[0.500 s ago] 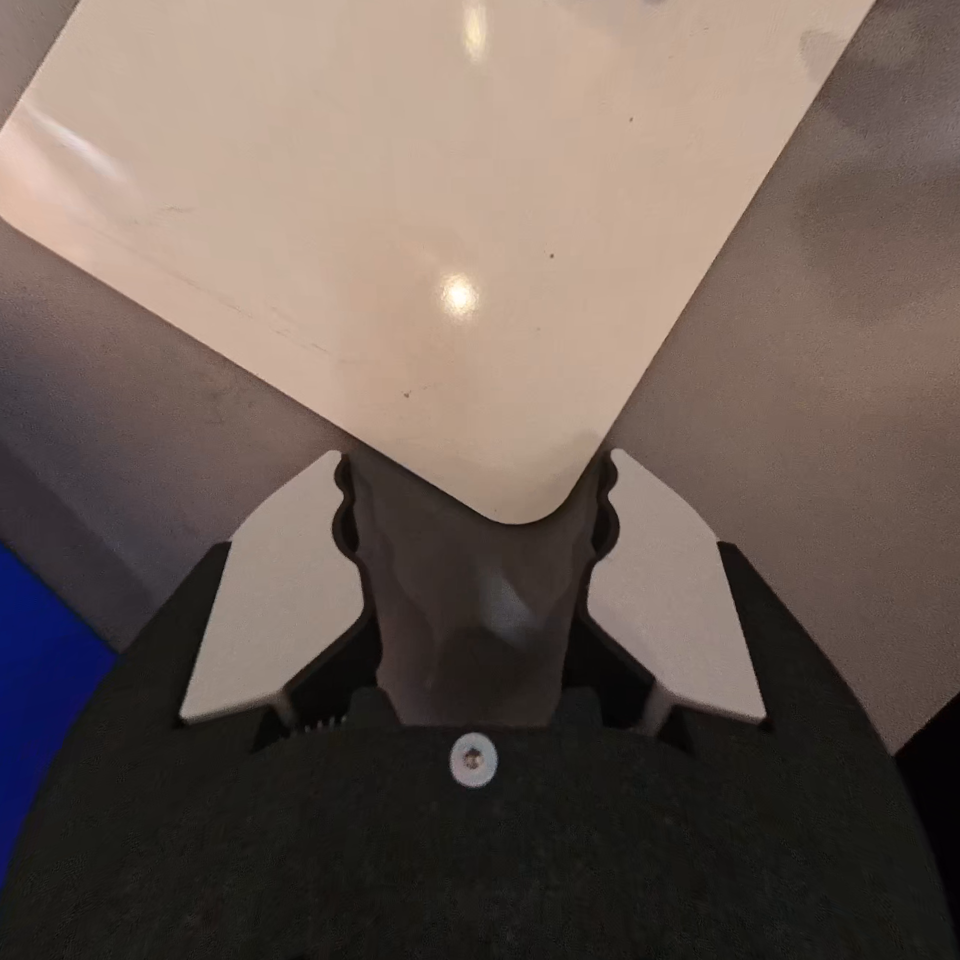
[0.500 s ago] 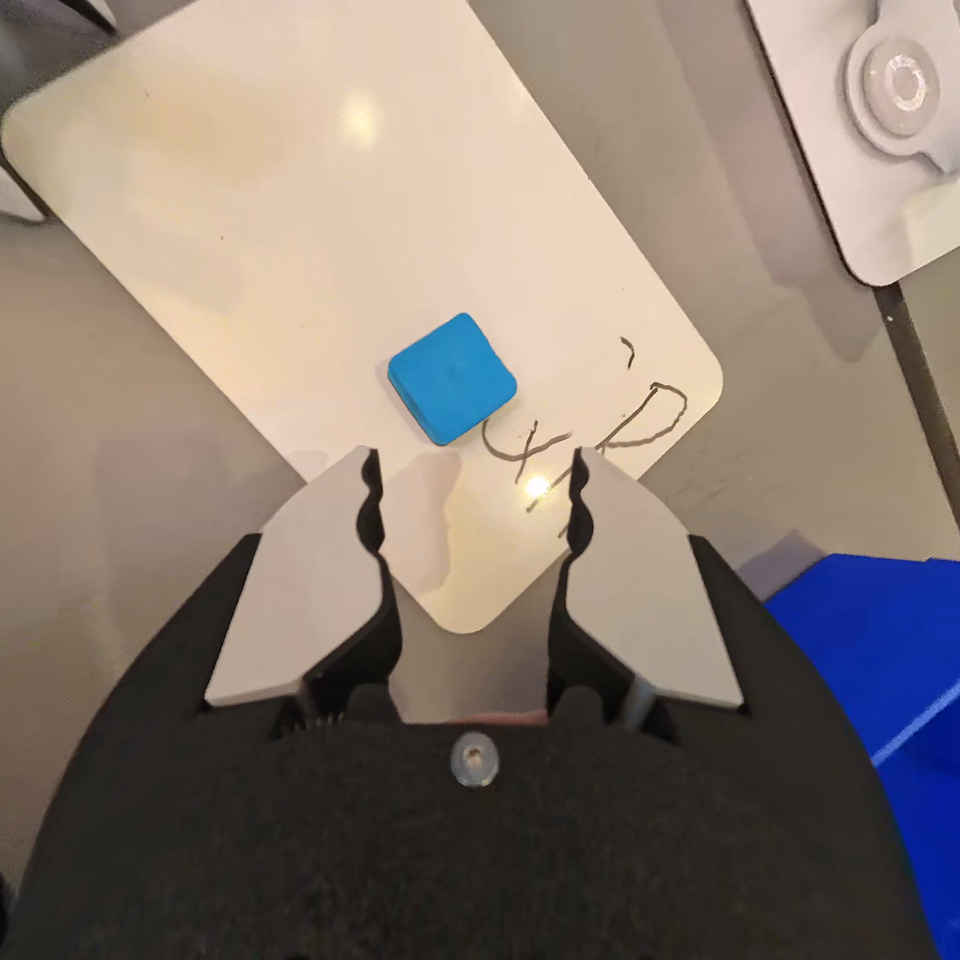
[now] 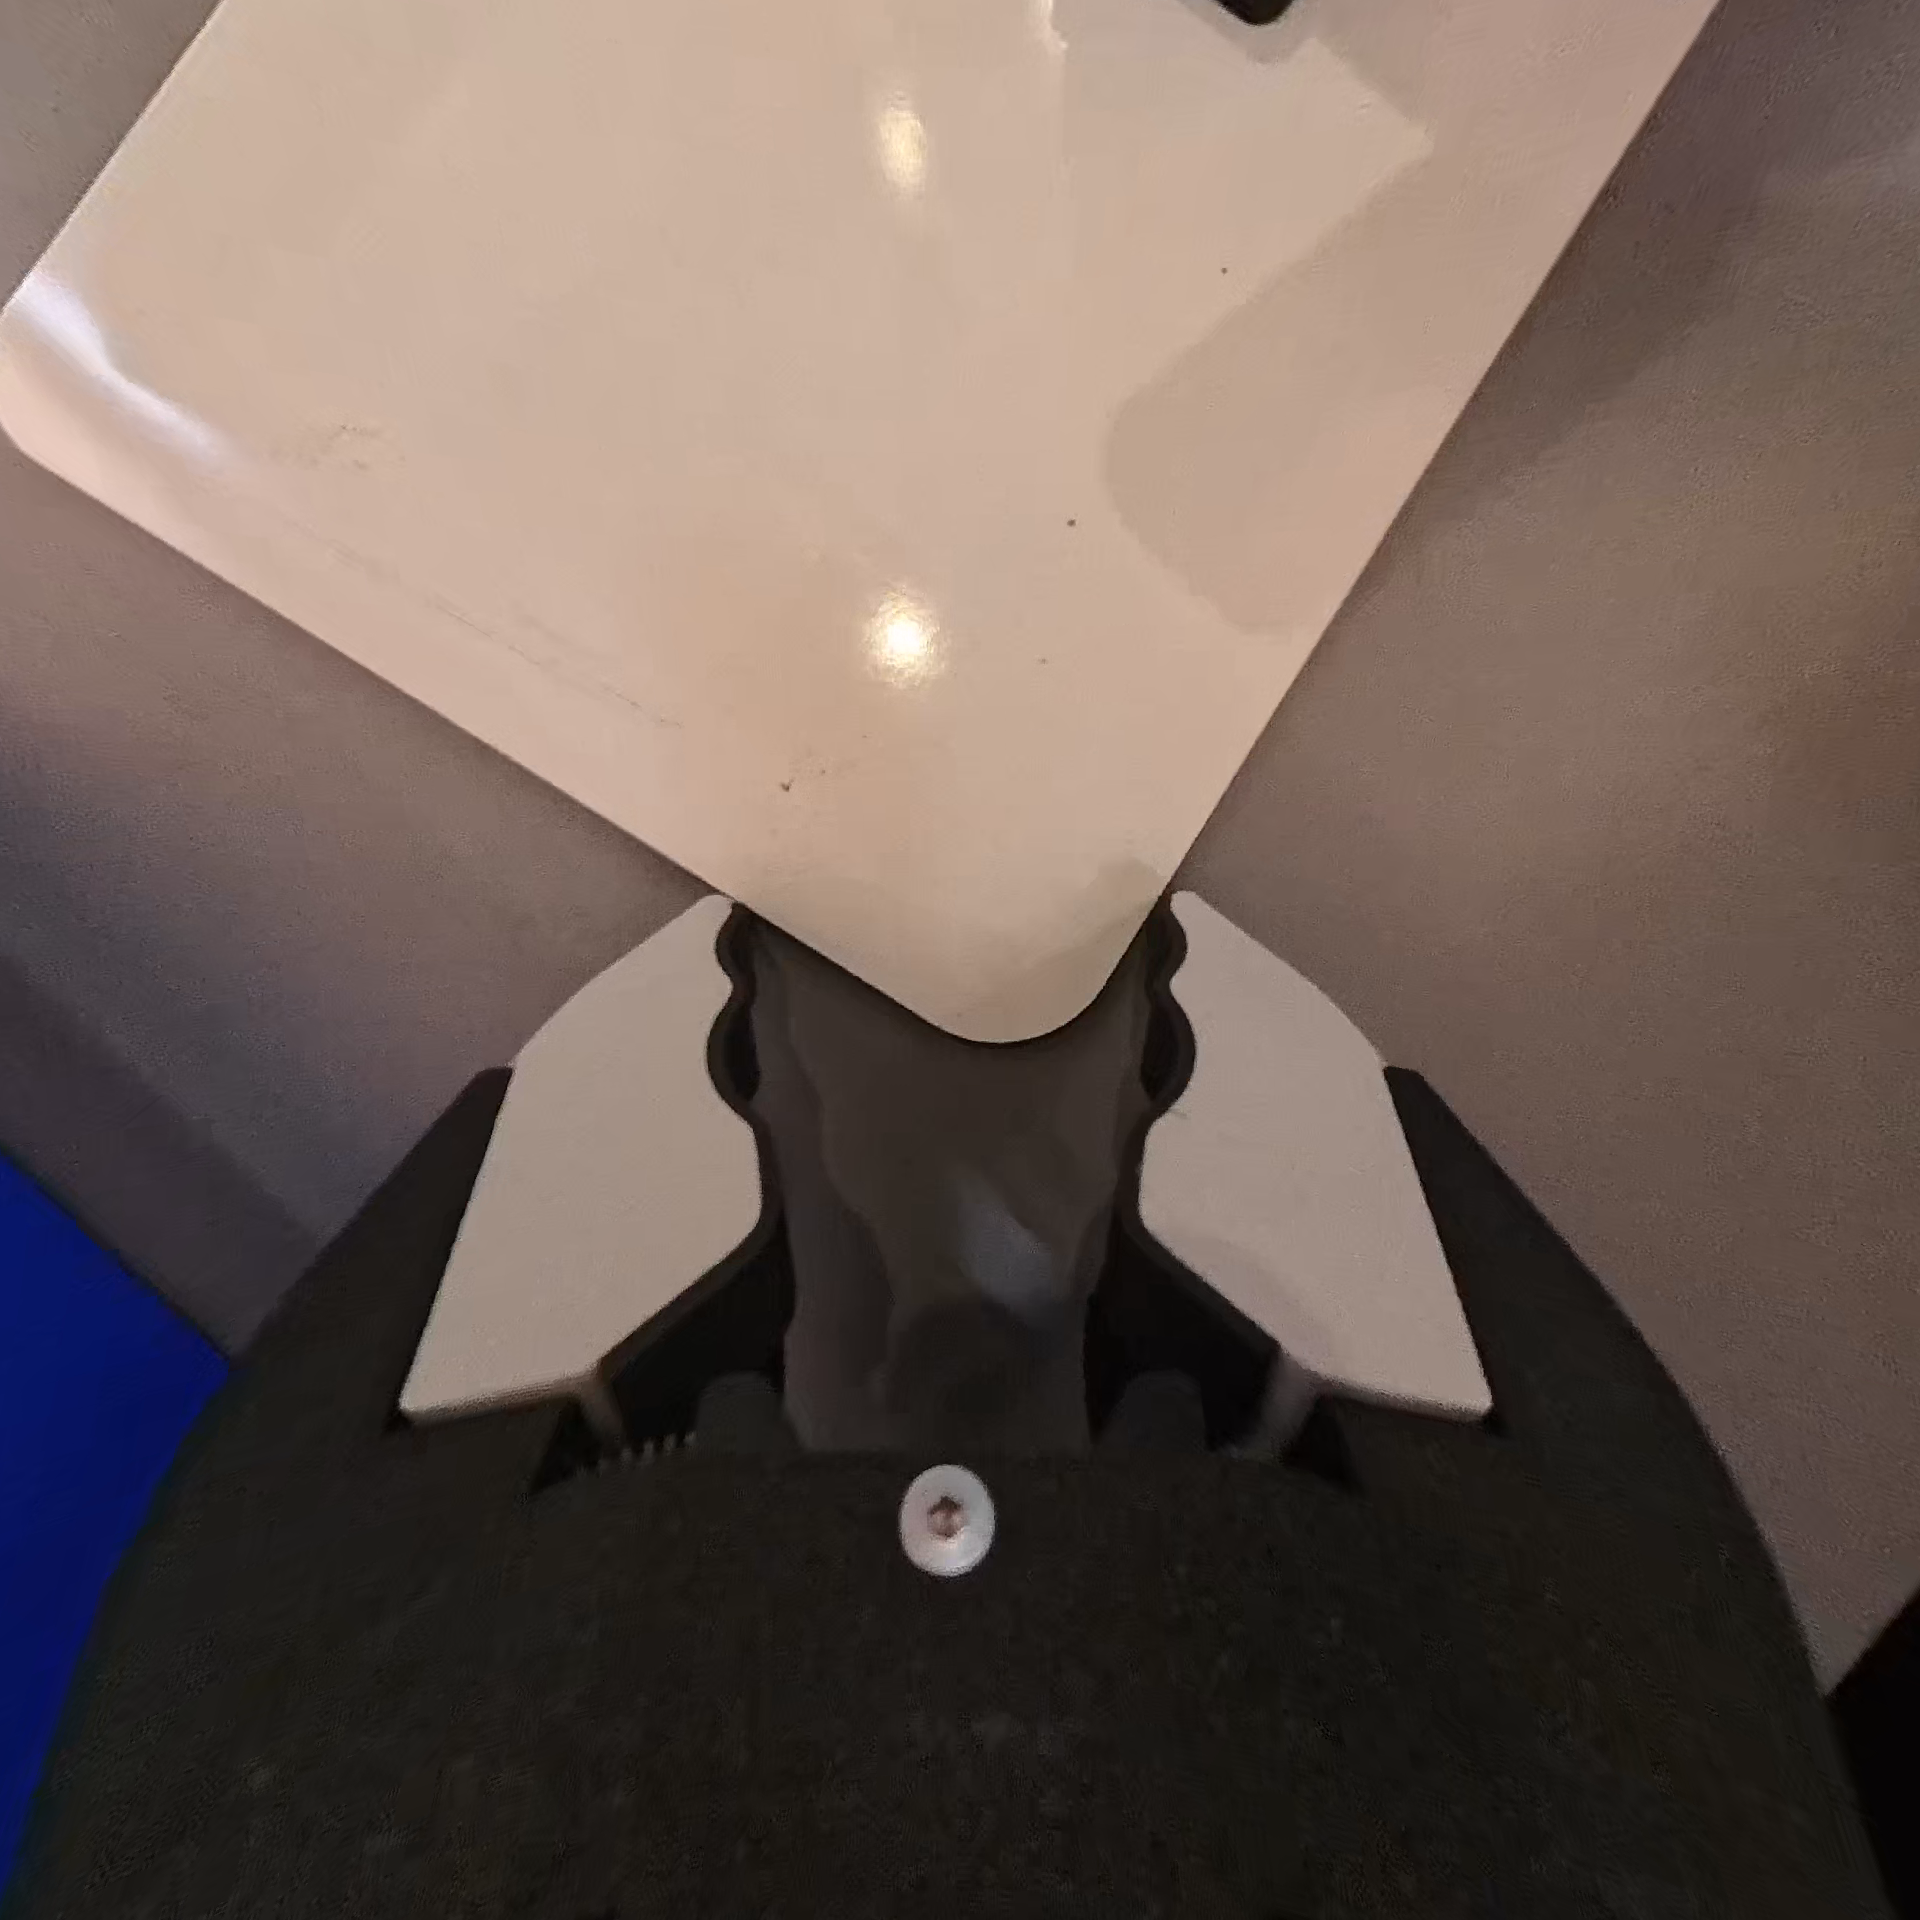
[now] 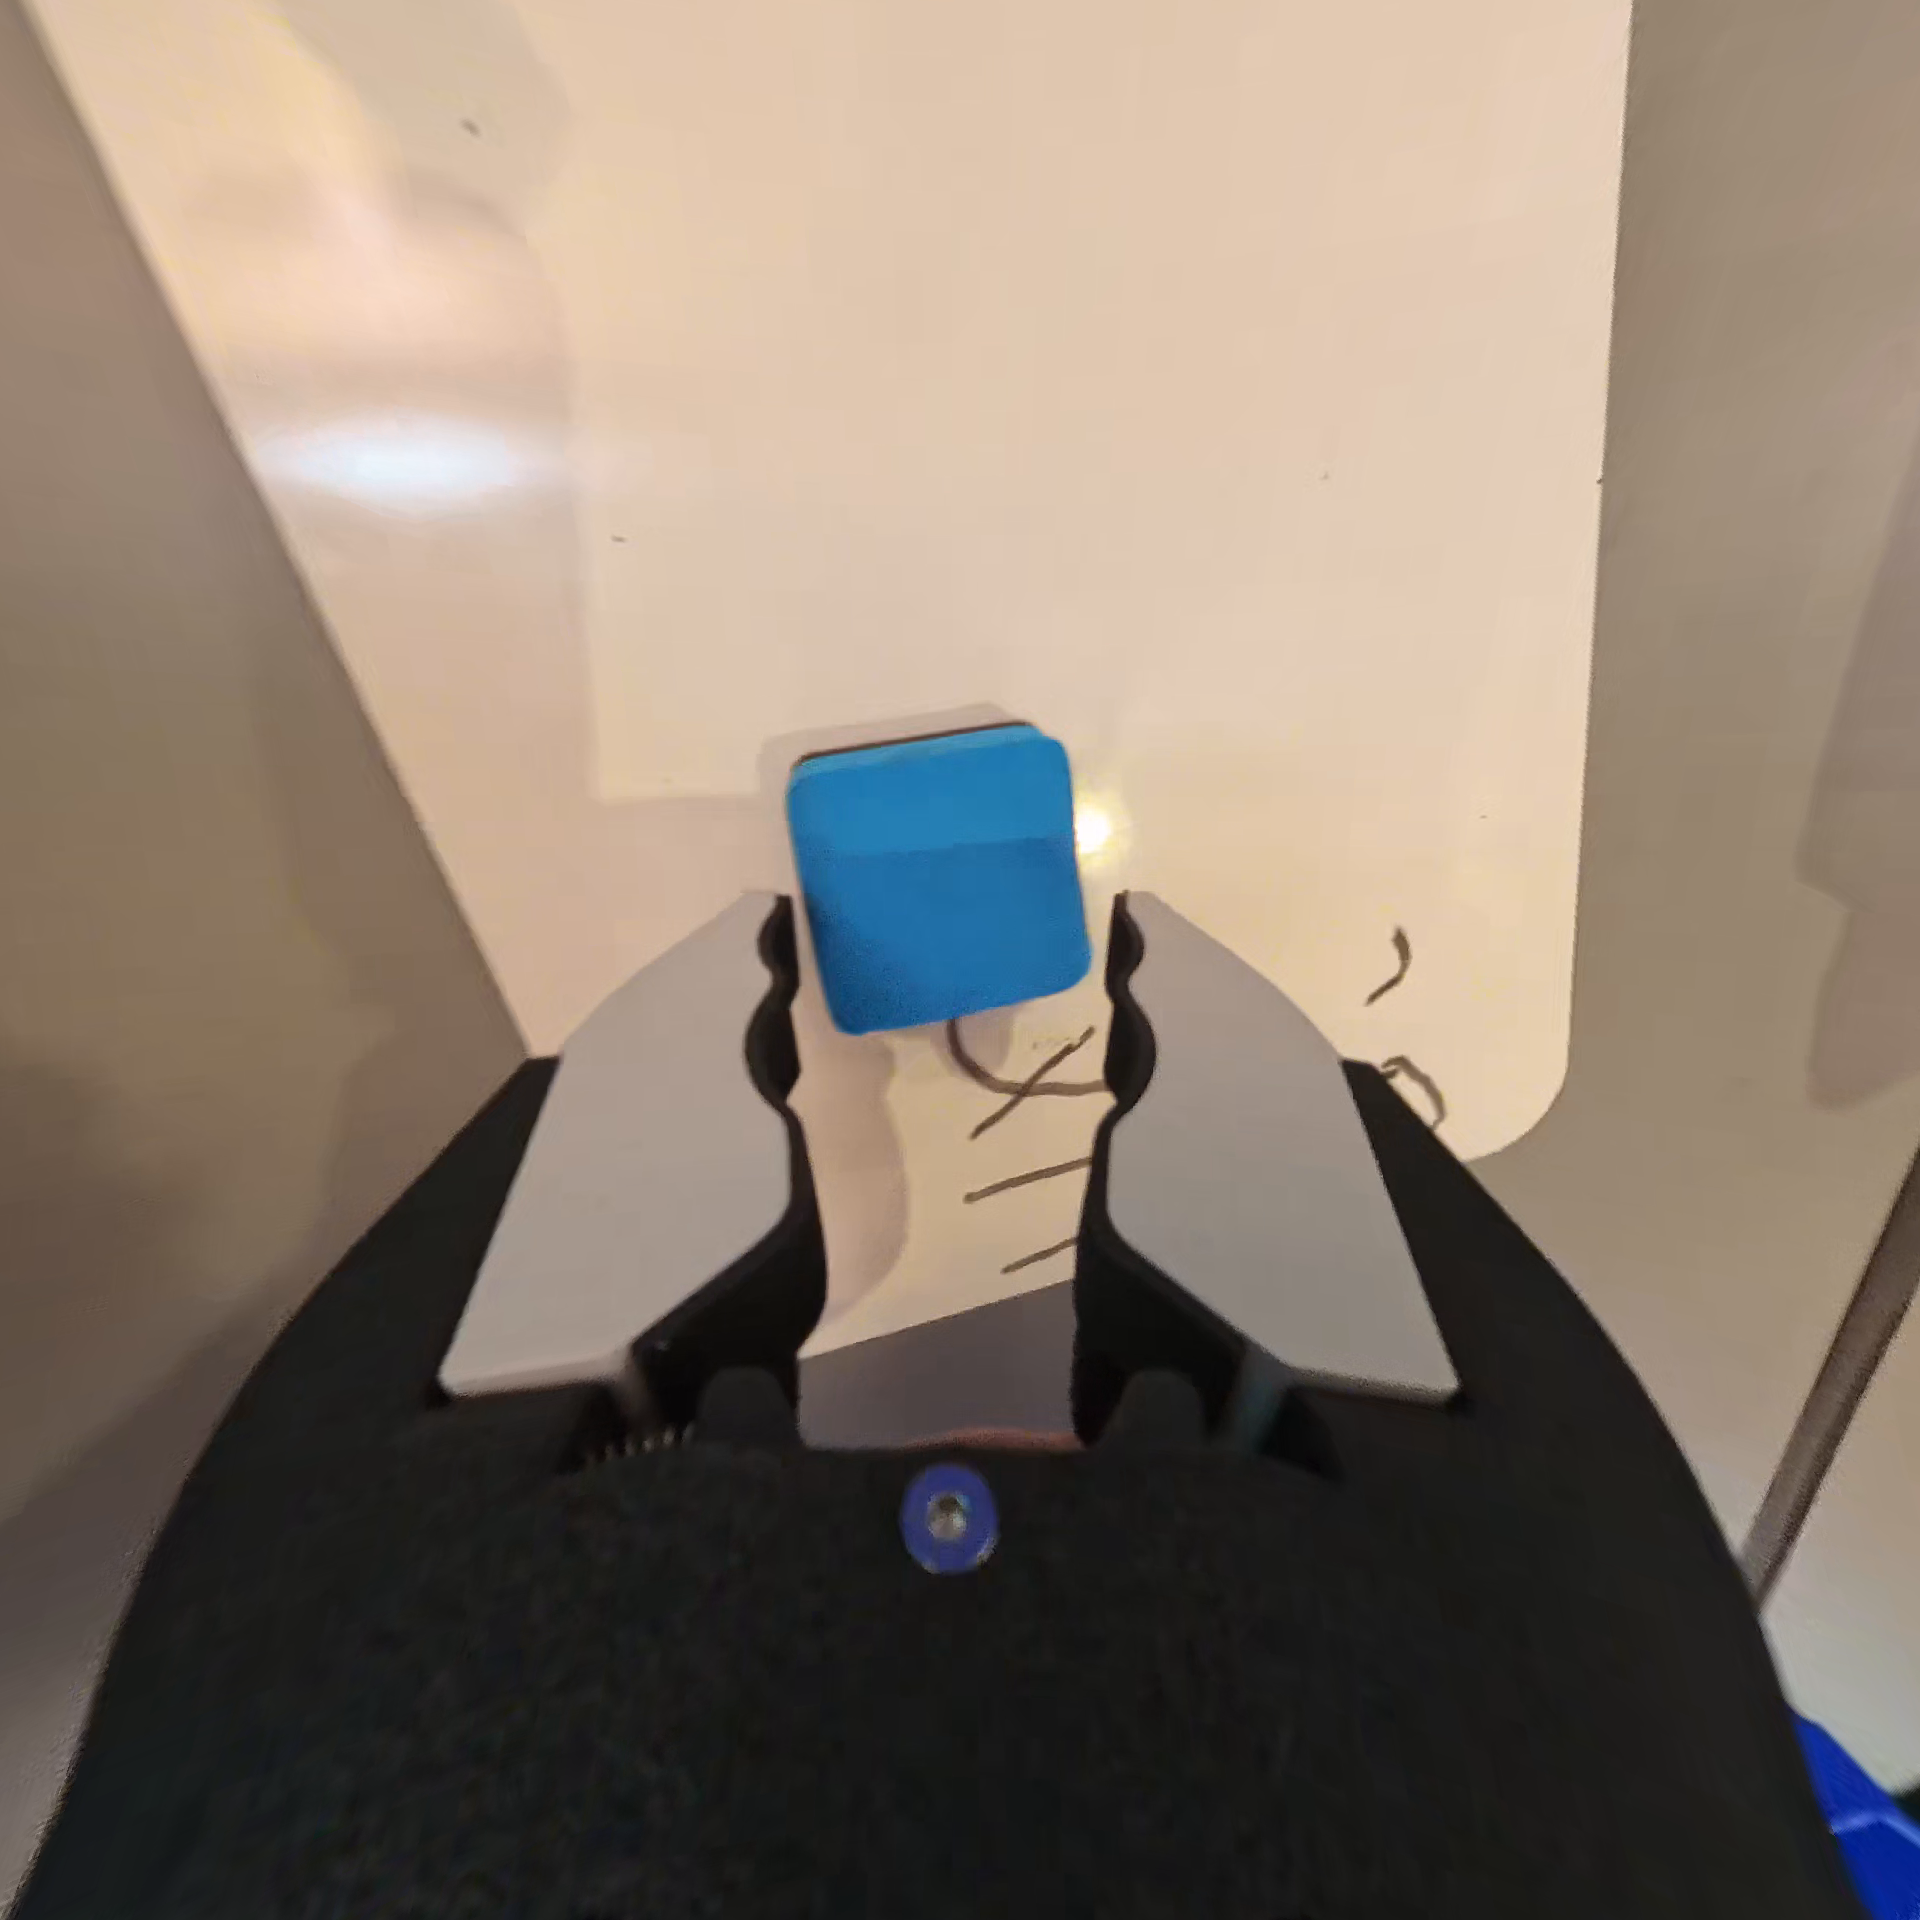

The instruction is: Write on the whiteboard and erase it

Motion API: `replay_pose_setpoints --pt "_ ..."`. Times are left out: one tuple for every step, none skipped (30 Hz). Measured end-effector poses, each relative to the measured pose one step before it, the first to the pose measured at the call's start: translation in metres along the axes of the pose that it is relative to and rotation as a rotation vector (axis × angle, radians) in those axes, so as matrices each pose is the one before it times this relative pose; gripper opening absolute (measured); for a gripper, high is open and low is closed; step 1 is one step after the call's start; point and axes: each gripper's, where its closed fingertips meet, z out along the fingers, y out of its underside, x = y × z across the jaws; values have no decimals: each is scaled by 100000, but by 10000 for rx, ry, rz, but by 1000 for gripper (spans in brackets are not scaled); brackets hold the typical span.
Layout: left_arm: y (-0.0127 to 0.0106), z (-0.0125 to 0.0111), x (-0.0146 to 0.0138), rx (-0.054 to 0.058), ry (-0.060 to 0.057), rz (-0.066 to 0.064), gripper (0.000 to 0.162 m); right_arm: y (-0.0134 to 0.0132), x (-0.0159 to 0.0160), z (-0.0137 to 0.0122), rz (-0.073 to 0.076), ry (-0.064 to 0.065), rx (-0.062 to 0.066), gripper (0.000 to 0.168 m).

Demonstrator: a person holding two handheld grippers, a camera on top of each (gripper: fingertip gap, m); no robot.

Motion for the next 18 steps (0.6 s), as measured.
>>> replay_pose_setpoints --pt "-178 198 -127 -7 11 33 72 129 288 449 -7 -26 -235 51" --pt "-124 100 -54 -7 10 22 72 213 112 429 54 -82 -198 52" --pt "-139 106 -2 13 16 4 73 125 96 215 62 -63 -56 52" --pt "-121 65 11 36 0 7 72 168 244 35 115 16 19 52" --pt "-98 23 -31 46 -12 -2 73 466 394 -52 148 50 -77 52" --pt "-137 78 -150 37 -12 -26 72 877 590 -100 170 71 -258 52" --pt "-29 -11 4 32 -13 -17 72 1113 763 -92 264 97 -326 52" --pt "-46 -10 0 27 -9 -8 72 1137 839 -48 348 81 -307 52" --pt "-15 7 -10 15 3 8 72 1097 733 -7 414 -5 -277 52" --pt "-50 10 -39 9 -21 -15 72 875 574 5 476 -56 -230 52" --pt "-90 38 -20 -41 -19 -31 71 474 393 15 382 -6 -154 52" --pt "-76 6 185 -67 36 57 68 62 108 7 178 18 -8 52" --pt "-99 -3 298 -76 -7 149 66 -104 -152 -82 71 -52 75 52" --pt "-230 -40 461 -31 6 194 72 -124 -42 -263 173 -33 110 52" --pt "-483 -64 482 83 24 151 75 -98 318 -478 376 72 141 52" --pt "-677 -56 382 182 12 79 76 21 702 -647 576 164 121 52" --pt "-867 -48 181 330 -48 16 77 197 901 -666 704 172 35 52" --pt "-923 35 3 435 -83 -59 75 331 952 -536 677 184 -101 52"
